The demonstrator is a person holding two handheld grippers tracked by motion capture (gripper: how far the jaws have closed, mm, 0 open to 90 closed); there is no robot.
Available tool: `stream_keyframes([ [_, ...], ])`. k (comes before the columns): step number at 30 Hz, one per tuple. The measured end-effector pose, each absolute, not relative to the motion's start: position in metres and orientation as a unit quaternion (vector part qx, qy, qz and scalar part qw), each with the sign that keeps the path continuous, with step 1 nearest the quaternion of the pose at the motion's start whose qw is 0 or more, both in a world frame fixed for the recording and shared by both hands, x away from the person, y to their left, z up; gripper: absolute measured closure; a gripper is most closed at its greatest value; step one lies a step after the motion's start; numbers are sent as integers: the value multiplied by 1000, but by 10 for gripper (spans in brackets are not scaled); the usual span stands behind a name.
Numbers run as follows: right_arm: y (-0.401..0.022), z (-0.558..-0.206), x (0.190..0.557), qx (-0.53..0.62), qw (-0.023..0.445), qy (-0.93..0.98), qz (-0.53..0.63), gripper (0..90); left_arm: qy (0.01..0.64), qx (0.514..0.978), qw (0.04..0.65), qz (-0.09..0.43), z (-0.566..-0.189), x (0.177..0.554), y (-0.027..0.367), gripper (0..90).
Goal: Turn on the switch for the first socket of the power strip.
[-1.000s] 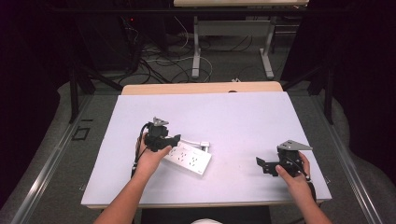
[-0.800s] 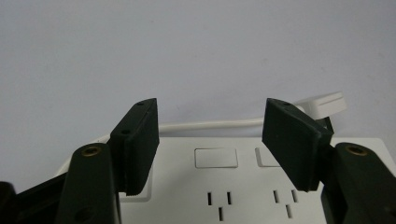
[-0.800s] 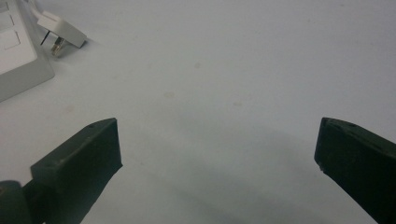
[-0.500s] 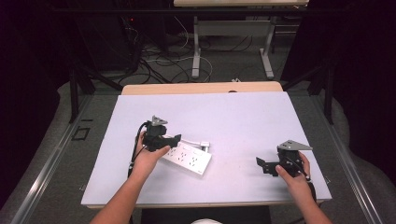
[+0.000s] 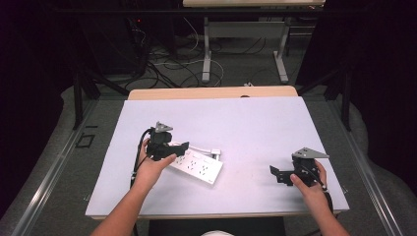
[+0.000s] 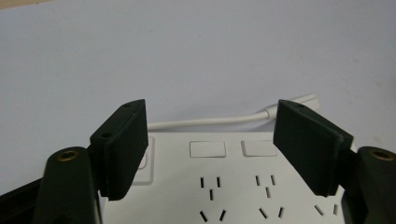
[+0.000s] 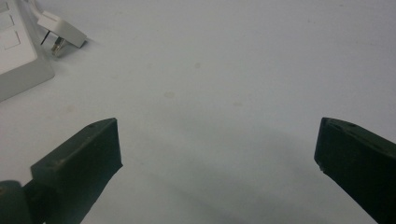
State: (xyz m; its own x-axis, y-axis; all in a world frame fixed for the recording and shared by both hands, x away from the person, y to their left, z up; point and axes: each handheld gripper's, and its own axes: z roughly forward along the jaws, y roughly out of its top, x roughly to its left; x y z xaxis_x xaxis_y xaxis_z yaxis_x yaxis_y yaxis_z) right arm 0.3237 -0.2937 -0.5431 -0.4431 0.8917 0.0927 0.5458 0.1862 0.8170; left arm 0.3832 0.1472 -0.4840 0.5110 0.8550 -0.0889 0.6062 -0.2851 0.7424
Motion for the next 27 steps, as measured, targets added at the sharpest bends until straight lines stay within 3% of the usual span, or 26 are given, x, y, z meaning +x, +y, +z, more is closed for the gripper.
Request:
stream_keyframes([
  [10,-293,-543,323,486,208,740,416,1,471,787,368,153,-481,374,153,143],
  [16,-293,-543,323,486,209,740,415,1,476,787,366,144,-480,369,158,11],
  [27,-293,-542,323,484,211,741,416,1,484,771,388,145,-476,359,177,4],
])
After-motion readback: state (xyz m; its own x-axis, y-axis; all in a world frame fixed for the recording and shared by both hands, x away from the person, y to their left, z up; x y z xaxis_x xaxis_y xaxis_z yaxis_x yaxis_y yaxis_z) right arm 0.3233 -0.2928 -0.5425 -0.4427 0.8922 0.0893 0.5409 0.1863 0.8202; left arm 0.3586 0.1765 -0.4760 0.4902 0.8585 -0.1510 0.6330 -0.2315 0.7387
